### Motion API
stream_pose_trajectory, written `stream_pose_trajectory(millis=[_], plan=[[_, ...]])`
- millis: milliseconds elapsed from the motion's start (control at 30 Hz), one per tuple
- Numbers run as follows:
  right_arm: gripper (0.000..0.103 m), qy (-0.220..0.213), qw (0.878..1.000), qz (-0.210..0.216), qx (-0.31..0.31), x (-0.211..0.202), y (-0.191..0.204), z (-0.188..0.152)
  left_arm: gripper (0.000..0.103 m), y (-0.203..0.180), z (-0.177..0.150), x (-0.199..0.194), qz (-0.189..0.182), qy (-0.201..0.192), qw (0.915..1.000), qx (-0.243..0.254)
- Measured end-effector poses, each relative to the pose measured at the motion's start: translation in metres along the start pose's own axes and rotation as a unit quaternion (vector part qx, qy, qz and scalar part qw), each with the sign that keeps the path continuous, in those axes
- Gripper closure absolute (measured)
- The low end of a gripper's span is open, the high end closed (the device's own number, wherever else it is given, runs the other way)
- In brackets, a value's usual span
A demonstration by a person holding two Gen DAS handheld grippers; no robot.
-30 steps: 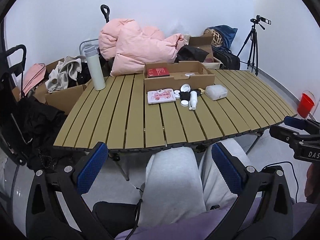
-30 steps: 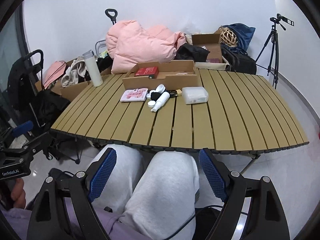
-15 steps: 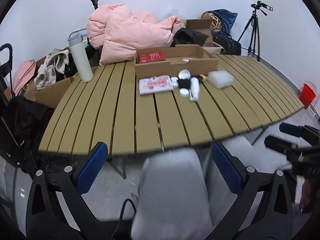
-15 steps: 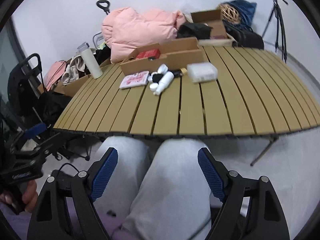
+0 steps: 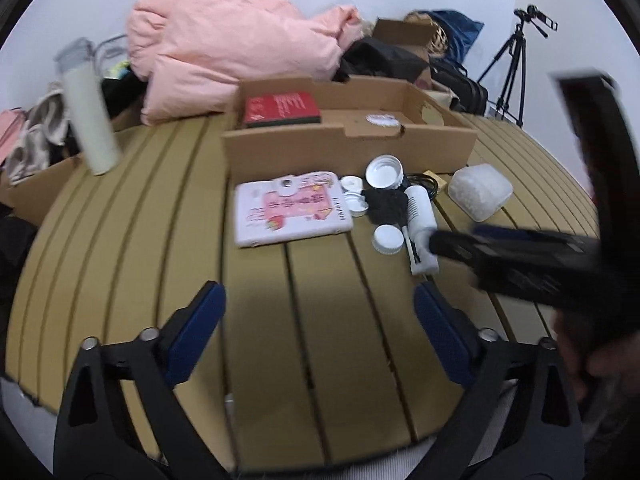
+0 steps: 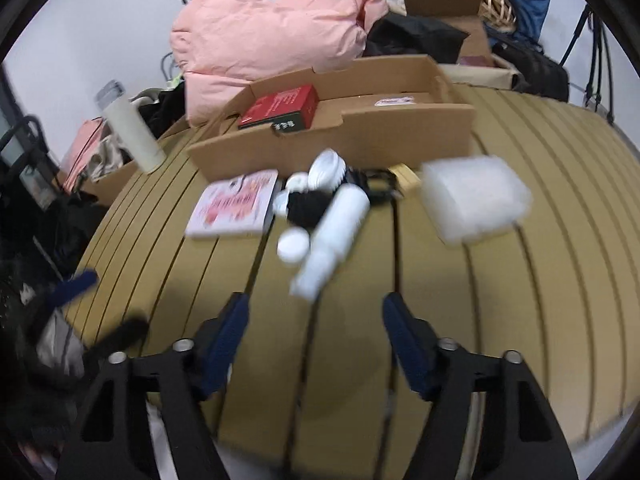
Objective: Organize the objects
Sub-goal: 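Grasp the white round lid with the left gripper while the right gripper grasps the white bottle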
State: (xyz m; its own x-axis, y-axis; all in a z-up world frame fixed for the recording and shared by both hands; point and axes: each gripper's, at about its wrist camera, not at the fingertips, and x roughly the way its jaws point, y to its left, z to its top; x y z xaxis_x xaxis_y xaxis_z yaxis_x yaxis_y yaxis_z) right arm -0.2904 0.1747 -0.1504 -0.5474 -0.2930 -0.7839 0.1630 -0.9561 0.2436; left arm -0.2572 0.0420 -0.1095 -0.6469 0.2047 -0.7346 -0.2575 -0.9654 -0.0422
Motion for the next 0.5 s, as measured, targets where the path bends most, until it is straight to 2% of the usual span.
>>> stream_pose_trajectory(millis=[67,133,167,200,300,400,433,467,500], plan=[[0.042,0.012,1.0,-0.018,0.004,0.023,-0.001,0.014,0.023,-0.007,0.007,0.018,0.009,0.012,0.9998,0.009],[0.057,0.035,0.999,-0.037,0.002,0.042,-0.006,0.02,0.026,-0.011,0.012,0.028,-0.002,0.021,0.9998,0.008],[0.067,0.035,0.999,-0.033,0.001,0.042,-0.01,0.02,0.026,-0.014,0.015,0.033,-0.013,0.022,0.9996,0.007],[0.071,0.035,0.999,-0.032,0.001,0.038,-0.014,0.019,0.026,-0.018,0.016,0.037,-0.022,0.021,0.9995,0.009],[0.072,0.052,0.998,-0.016,0.012,0.025,-0.031,0.011,0.027,-0.032,0.022,0.056,-0.032,0.027,0.9988,0.025],[0.072,0.068,0.997,-0.012,0.014,0.008,-0.046,-0.002,0.047,-0.046,0.028,0.078,-0.042,0.052,0.9972,0.034],[0.072,0.068,0.998,-0.012,0.012,0.003,-0.048,-0.006,0.05,-0.05,0.029,0.083,-0.051,0.059,0.9964,0.033],[0.072,0.072,0.997,-0.016,0.009,-0.001,-0.049,-0.01,0.054,-0.053,0.029,0.088,-0.051,0.064,0.996,0.034],[0.072,0.073,0.997,-0.024,0.005,-0.005,-0.05,-0.013,0.064,-0.057,0.029,0.093,-0.035,0.07,0.9962,0.037]])
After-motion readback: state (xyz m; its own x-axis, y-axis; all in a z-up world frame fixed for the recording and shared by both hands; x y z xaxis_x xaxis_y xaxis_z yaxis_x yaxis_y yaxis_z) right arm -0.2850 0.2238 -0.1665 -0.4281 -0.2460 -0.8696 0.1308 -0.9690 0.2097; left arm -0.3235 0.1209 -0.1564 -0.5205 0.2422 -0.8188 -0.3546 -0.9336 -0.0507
